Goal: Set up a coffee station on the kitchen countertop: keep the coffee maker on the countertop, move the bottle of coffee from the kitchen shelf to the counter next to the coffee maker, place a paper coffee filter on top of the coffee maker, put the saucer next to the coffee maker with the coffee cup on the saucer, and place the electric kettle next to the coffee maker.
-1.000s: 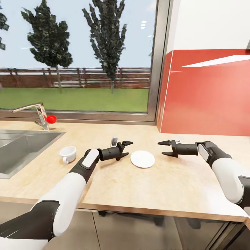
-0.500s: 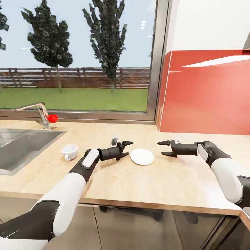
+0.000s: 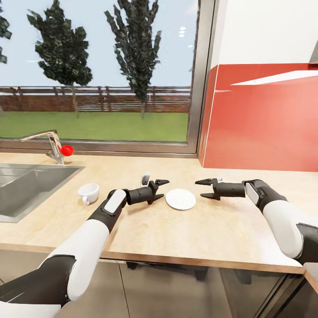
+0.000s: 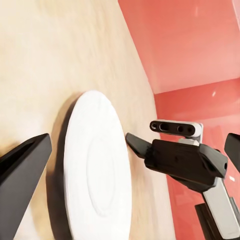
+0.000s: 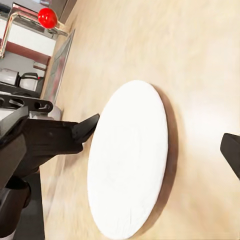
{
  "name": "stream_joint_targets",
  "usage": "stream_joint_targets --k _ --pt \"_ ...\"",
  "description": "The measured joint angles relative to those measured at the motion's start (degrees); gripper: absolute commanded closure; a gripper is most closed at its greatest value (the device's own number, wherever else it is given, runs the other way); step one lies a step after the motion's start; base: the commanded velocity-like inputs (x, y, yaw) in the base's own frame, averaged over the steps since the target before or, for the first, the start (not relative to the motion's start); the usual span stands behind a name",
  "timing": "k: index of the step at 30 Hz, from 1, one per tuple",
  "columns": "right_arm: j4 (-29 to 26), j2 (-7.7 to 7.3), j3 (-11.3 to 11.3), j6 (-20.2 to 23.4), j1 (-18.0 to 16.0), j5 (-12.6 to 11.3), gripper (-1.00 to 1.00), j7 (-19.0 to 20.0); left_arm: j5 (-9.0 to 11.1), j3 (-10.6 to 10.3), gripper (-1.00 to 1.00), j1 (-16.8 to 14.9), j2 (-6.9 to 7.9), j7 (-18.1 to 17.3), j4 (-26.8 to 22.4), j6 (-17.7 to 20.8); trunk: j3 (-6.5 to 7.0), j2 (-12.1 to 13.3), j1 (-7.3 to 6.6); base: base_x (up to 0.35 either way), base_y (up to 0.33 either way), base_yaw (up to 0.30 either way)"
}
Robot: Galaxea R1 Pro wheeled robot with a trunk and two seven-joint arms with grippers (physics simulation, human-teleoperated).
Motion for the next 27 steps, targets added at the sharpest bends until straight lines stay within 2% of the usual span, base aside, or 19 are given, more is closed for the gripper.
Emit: stream_joint_targets --k 21,27 --pt "2.87 2.76 -0.42 0.18 -0.01 -0.18 -1.0 0.14 0.03 0.03 -1.0 0.0 0.0 0.05 0.01 0.04 0.0 0.0 0.0 0.0 0.0 0.0" --pt "3.01 3.07 -0.37 0.16 -0.01 -0.14 -1.0 0.12 0.03 0.03 -1.0 -0.01 0.0 0.05 0.01 0.05 0.0 0.0 0.0 0.0 0.0 0.0"
